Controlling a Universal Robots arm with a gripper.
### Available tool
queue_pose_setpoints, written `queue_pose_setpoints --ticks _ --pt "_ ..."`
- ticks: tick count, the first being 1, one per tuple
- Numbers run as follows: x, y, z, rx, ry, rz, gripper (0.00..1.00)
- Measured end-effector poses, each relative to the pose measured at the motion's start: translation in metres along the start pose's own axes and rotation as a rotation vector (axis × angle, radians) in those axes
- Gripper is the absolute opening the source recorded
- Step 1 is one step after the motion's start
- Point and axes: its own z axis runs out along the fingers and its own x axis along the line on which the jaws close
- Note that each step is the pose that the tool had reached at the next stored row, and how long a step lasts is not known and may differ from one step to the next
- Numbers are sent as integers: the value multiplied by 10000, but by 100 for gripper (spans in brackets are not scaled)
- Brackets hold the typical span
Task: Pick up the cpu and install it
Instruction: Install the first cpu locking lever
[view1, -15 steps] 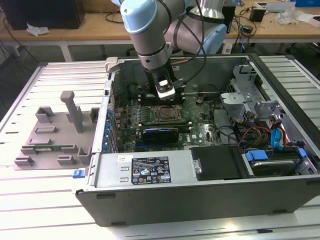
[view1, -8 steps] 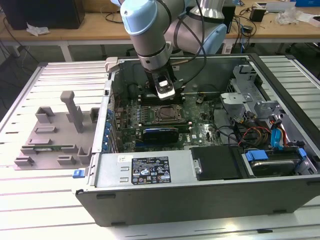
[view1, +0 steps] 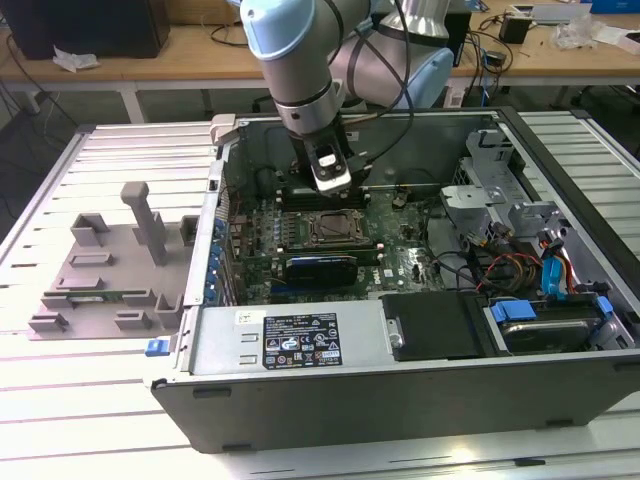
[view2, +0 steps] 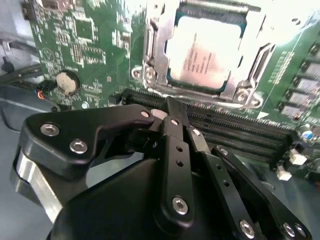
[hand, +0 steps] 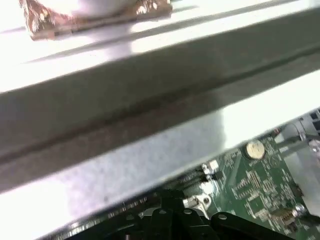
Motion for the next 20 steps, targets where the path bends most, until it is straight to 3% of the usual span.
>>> queue_pose_setpoints --ticks 2,3,4,5,9,10,12,13,14,15,20 --pt "-1 1 -3 365 -112 -102 11" --pt "-1 1 -3 606 -175 -168 11" --pt "-2 0 -4 763 -212 -210 11" --pt "-1 -1 -5 812 -229 -224 11" --pt "2 -2 -5 815 -230 -227 11" --pt "1 -2 -4 832 -189 -224 11" --pt "-13 4 1 980 179 -198 11" --pt "-28 9 6 1086 446 -180 11" --pt "-35 11 9 1154 620 -170 11" --pt "-36 12 9 1172 661 -167 11" --pt "-42 18 -19 1179 673 -166 11"
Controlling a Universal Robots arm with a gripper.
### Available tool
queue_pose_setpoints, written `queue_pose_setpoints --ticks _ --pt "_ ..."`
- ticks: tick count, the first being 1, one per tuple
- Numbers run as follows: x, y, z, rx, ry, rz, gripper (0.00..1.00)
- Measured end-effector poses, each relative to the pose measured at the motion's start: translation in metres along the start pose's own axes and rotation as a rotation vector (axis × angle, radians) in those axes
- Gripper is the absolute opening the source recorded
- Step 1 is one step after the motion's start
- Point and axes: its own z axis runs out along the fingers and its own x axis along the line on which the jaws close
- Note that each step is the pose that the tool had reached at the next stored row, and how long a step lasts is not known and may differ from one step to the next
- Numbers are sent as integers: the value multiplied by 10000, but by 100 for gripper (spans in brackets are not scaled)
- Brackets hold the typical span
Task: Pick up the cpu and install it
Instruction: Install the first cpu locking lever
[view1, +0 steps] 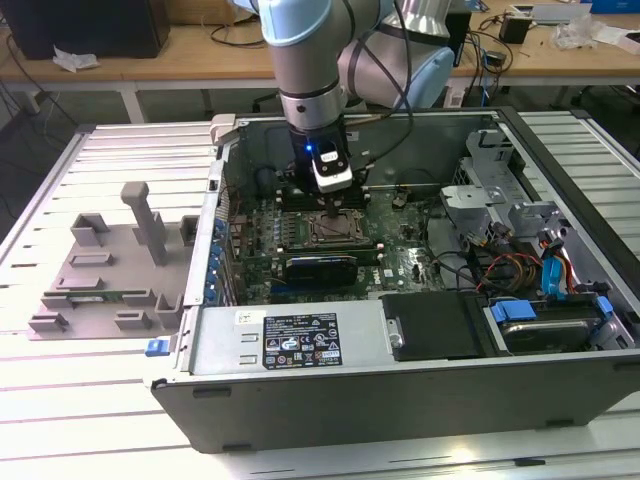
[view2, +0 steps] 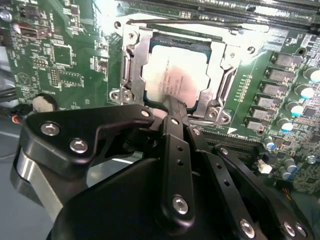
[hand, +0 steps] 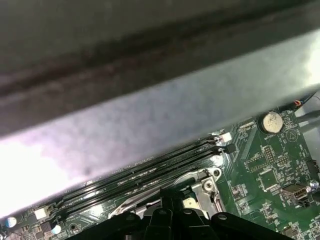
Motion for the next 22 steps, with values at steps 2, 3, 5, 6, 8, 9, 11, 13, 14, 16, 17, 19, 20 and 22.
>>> queue_pose_setpoints --ticks 2,3,5,6,8,9,11,13,14,16,17,19,20,22 --pt "-8 4 -53 0 0 0 11" --pt "-13 6 -89 2 0 0 11" --pt "-18 9 -109 0 0 -1 11" --pt "-22 10 -108 3 6 -2 11" --pt "-34 -3 -109 34 25 -3 11" --pt "-41 -17 -109 42 29 -3 11" --pt "-59 -60 -109 54 39 -5 11" --pt "-78 -107 -110 72 51 -8 11" --pt "-89 -135 -111 87 61 -8 11" --pt "-106 -177 -110 149 83 -20 11" --pt "-106 -178 -110 210 90 -57 11" --pt "-107 -178 -107 335 151 -250 11" --pt "-107 -178 -105 367 193 -379 11" --pt "-107 -179 -101 376 288 -687 11"
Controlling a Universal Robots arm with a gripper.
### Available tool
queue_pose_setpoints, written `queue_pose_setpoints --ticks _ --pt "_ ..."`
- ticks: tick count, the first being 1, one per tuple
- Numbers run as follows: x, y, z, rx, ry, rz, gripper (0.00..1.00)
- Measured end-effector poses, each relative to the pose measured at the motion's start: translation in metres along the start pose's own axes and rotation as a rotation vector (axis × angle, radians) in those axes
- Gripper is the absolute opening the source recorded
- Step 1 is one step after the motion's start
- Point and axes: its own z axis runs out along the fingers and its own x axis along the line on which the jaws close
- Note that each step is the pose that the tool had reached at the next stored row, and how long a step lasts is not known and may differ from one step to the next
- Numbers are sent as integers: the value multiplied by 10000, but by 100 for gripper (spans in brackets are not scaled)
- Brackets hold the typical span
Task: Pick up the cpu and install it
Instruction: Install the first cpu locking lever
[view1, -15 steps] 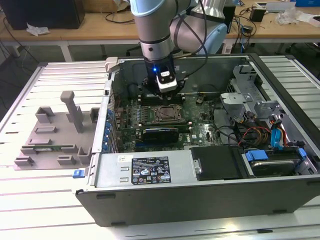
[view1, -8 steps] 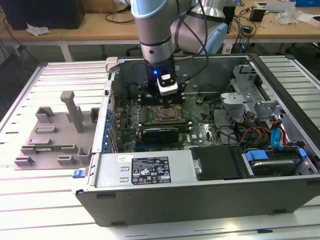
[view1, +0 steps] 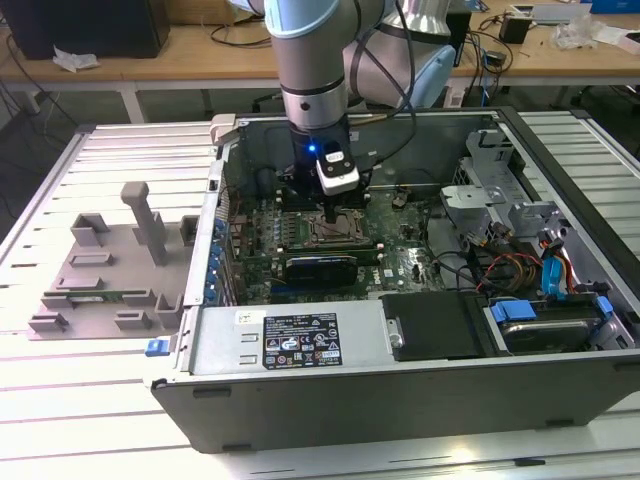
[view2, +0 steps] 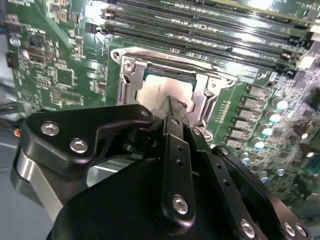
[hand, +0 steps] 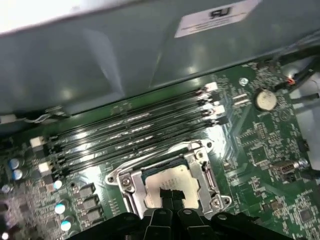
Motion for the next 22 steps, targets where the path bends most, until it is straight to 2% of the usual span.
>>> queue_pose_setpoints --ticks 3,6,8,9,10,11,12,14,16,17,22 --pt "-19 7 11 -14 90 -353 11" --pt "-106 34 33 -9 237 -633 11" --pt "-130 41 40 -4 311 -834 11" --pt "-134 41 41 12 340 -897 11" --pt "-137 34 42 81 384 -1002 11" --pt "-141 20 42 185 384 -1088 11" --pt "-142 16 42 220 379 -1161 11" --pt "-144 15 29 210 379 -1245 11" --pt "-154 18 -48 210 379 -1248 11" --pt "-168 22 -165 210 379 -1248 11" --pt "-170 23 -181 209 379 -1249 11"
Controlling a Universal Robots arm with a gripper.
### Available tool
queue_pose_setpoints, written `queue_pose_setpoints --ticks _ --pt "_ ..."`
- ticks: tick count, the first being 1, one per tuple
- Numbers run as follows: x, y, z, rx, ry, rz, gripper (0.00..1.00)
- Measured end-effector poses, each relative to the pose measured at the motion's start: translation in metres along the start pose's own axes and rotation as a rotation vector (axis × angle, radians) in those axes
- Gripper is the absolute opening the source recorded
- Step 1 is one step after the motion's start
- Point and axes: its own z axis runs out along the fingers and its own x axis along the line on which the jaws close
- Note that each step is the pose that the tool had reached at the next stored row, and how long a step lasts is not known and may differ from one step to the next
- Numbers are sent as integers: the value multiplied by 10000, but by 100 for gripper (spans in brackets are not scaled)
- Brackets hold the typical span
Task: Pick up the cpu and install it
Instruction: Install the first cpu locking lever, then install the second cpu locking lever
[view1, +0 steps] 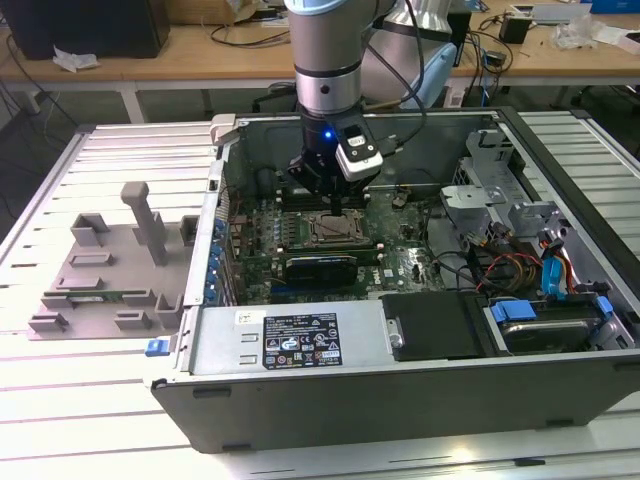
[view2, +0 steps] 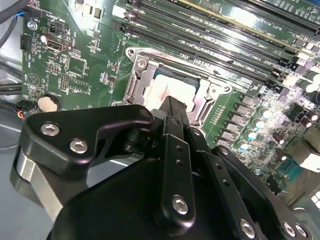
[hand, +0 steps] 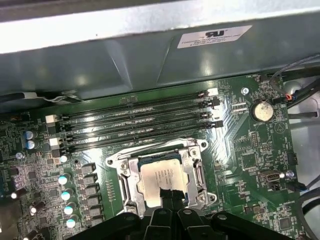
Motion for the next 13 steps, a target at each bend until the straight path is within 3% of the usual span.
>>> queue_pose_setpoints --ticks 8,13 --pt "-1 -4 -8 3 1 0 11" --pt "-10 -55 -6 0 0 -1 11"
